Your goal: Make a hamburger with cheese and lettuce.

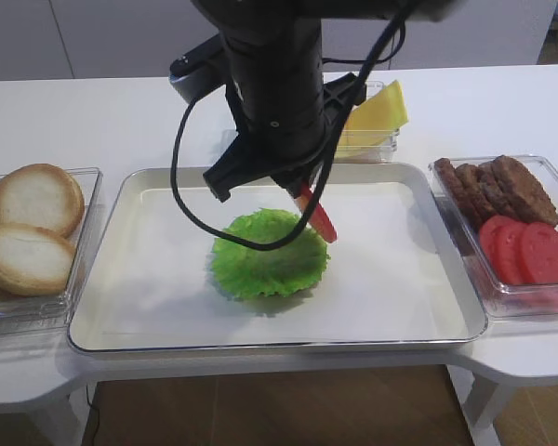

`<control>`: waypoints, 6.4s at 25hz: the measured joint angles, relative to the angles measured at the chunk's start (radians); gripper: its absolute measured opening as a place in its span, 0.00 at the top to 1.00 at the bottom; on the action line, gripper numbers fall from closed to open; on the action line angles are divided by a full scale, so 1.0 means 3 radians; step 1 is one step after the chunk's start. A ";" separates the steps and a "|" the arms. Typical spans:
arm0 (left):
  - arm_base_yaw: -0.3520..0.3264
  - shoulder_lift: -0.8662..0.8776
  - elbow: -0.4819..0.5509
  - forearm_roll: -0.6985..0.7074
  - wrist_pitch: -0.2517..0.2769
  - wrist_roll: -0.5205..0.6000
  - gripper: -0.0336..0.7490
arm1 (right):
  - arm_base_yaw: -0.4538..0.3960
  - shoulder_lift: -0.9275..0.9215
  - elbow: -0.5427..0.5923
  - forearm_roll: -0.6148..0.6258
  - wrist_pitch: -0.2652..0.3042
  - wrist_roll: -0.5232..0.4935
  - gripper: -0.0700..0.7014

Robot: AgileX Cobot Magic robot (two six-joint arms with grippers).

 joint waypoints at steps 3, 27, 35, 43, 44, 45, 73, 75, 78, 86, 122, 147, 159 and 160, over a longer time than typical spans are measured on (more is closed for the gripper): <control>0.0000 0.0000 0.0000 0.0000 0.0000 0.0000 0.35 | 0.0000 0.0000 0.0000 0.0022 0.0000 0.0000 0.82; 0.0000 0.0000 0.0000 0.0000 0.0000 0.0000 0.35 | 0.0000 0.0071 -0.0002 0.0138 -0.0012 0.0001 0.82; 0.0000 0.0000 0.0000 0.0000 0.0000 0.0000 0.35 | 0.0000 0.0071 -0.0002 0.0169 -0.0038 0.0001 0.81; 0.0000 0.0000 0.0000 0.0000 0.0000 0.0000 0.35 | 0.0000 0.0071 -0.0002 0.0301 -0.0166 0.0008 0.73; 0.0000 0.0000 0.0000 0.0000 0.0000 0.0000 0.35 | 0.0000 0.0071 -0.0002 0.0300 -0.0166 0.0008 0.73; 0.0000 0.0000 0.0000 0.0000 0.0000 0.0000 0.35 | 0.0000 0.0071 -0.0002 0.0302 -0.0168 0.0008 0.73; 0.0000 0.0000 0.0000 0.0000 0.0000 0.0000 0.35 | -0.0159 -0.0019 -0.0002 0.0607 -0.0253 -0.0115 0.44; 0.0000 0.0000 0.0000 0.0000 0.0000 0.0000 0.35 | -0.0385 -0.0080 -0.0002 0.0801 -0.0247 -0.0223 0.44; 0.0000 0.0000 0.0000 0.0000 0.0000 0.0000 0.35 | -0.0774 -0.0195 -0.0002 0.1063 -0.0194 -0.0383 0.43; 0.0000 0.0000 0.0000 0.0000 0.0000 0.0000 0.35 | -0.1753 -0.0528 0.0125 0.1178 -0.0072 -0.0532 0.37; 0.0000 0.0000 0.0000 0.0000 0.0000 0.0000 0.35 | -0.2713 -0.5295 0.3145 0.1595 -0.0105 -0.1098 0.22; 0.0000 0.0000 0.0000 0.0000 0.0000 0.0000 0.35 | -0.2714 -0.6367 0.3855 0.1769 -0.0240 -0.1299 0.22; 0.0000 0.0000 0.0000 0.0000 0.0000 0.0000 0.35 | -0.2714 -0.6367 0.3908 0.1751 -0.0319 -0.1299 0.24; 0.0000 0.0000 0.0000 0.0000 0.0000 0.0000 0.35 | -0.2720 -0.6367 0.3908 0.1751 -0.0319 -0.1299 0.24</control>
